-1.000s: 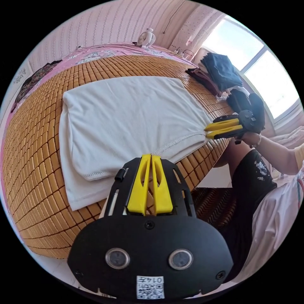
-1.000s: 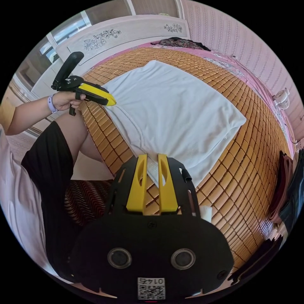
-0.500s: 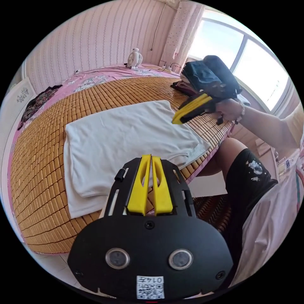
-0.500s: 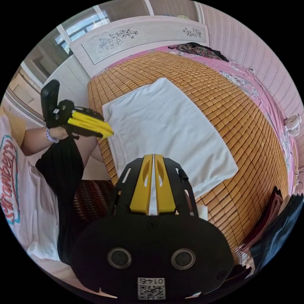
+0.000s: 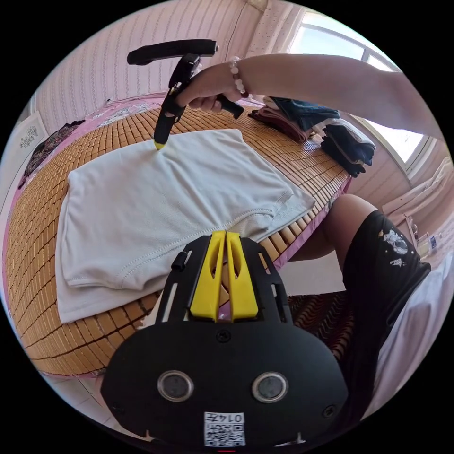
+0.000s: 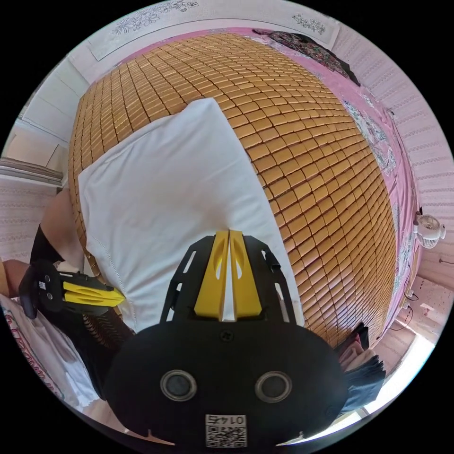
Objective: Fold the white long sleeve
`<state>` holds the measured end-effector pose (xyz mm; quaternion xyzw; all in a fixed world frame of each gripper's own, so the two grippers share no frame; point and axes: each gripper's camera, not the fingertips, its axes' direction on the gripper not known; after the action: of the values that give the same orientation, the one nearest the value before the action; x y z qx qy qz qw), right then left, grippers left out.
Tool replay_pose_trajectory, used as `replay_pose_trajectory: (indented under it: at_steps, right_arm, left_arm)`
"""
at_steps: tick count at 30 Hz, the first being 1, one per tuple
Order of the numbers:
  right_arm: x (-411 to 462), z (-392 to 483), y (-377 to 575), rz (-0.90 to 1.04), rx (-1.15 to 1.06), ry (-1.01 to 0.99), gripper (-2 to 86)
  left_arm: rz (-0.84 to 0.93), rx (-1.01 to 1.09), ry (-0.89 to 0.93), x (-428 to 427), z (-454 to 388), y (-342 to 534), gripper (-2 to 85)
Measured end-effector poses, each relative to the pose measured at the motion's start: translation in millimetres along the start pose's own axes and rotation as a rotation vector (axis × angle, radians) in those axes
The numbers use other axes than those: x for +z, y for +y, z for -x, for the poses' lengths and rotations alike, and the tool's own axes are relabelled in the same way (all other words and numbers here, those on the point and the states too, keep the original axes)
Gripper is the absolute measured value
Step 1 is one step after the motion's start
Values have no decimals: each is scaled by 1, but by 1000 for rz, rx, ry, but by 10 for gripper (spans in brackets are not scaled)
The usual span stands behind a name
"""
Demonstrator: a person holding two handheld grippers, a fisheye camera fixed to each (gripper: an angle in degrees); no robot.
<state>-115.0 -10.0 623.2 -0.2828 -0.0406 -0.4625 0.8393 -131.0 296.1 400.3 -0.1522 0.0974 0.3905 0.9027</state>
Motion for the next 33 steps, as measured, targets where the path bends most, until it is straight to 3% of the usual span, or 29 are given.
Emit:
replay_pose_trajectory:
  at_steps: [3,5,12,17,21,25,33]
  right_arm:
    - [17,-6,-9,36,-10,-1,-4]
    - [14,-11,-22,165,-68,-22,-4]
    - [21,-40,-9,108,15,-33,-4]
    - [-25,-61,120,-276,268,-169,4]
    - [-13,-38,241,-299,427,-241,41]
    - [23,-3,352,-182,658,-353,110]
    - [46,1,441,-352,783,-605,23]
  left_arm:
    - [0,10,-3,5,-5,3,-10]
    - [1,19,-9,8,-8,5,-10]
    - [-33,15,12,16,-13,16,-8]
    - [-133,45,63,2,-18,23,19]
    - [-209,83,144,-6,-29,18,84]
    - [-232,169,167,3,-50,11,113]
    - [-93,357,174,59,-103,-21,178]
